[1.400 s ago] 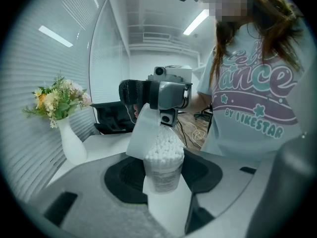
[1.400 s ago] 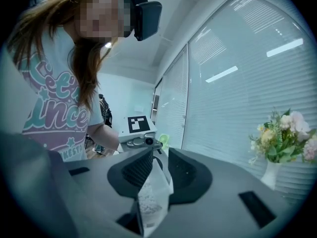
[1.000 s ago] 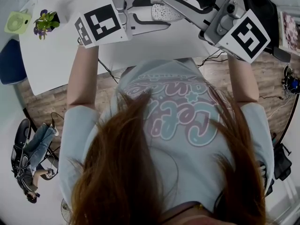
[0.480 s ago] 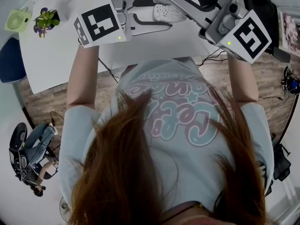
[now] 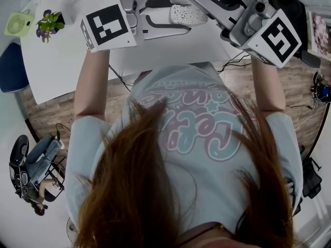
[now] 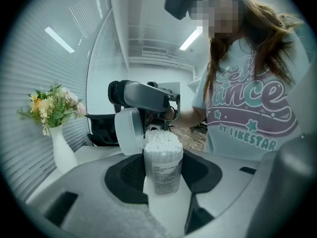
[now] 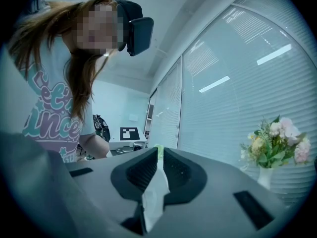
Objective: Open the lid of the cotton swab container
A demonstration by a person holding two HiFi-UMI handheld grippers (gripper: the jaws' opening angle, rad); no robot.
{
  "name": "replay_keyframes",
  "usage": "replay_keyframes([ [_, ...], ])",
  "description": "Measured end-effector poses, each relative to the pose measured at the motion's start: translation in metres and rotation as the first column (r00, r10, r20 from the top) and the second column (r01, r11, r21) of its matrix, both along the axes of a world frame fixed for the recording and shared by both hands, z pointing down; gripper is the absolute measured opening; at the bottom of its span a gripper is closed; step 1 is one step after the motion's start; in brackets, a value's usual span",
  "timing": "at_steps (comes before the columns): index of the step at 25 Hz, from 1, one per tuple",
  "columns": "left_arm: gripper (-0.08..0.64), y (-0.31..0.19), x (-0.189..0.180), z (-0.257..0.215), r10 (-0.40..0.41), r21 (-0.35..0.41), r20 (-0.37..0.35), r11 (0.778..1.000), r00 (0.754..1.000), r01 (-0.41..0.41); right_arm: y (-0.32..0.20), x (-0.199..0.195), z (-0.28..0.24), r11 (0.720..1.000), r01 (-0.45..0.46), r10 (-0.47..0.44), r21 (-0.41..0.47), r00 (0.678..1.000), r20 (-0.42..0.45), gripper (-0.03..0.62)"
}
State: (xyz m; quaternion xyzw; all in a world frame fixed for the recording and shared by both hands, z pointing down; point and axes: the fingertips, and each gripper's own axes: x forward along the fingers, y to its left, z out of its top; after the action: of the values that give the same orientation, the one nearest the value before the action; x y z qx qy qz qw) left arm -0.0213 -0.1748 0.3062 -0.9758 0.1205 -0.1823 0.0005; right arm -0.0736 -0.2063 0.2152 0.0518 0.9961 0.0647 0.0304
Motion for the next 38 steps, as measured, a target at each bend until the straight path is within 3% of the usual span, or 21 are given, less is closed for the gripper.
replay_keyframes([
  [19, 0.186, -0.002, -0.007, 0.003, -0.028, -0.007, -0.019, 1.000, 0.999, 0.028, -0.008, 0.008, -0.009, 0.998, -0.054, 0.054, 0.012, 0.998, 0.026, 0.041],
  [31, 0.186, -0.004, -0.012, -0.003, -0.062, -0.005, -0.016, 0.998, 0.998, 0.062, -0.027, 0.039, 0.000, 0.993, -0.118, 0.118, -0.006, 0.993, 0.001, 0.044],
  [38, 0.186, -0.003, -0.010, -0.010, -0.063, 0.003, -0.026, 0.998, 0.998, 0.063, -0.030, 0.062, 0.015, 0.993, -0.110, 0.109, -0.040, 0.994, -0.031, 0.067],
])
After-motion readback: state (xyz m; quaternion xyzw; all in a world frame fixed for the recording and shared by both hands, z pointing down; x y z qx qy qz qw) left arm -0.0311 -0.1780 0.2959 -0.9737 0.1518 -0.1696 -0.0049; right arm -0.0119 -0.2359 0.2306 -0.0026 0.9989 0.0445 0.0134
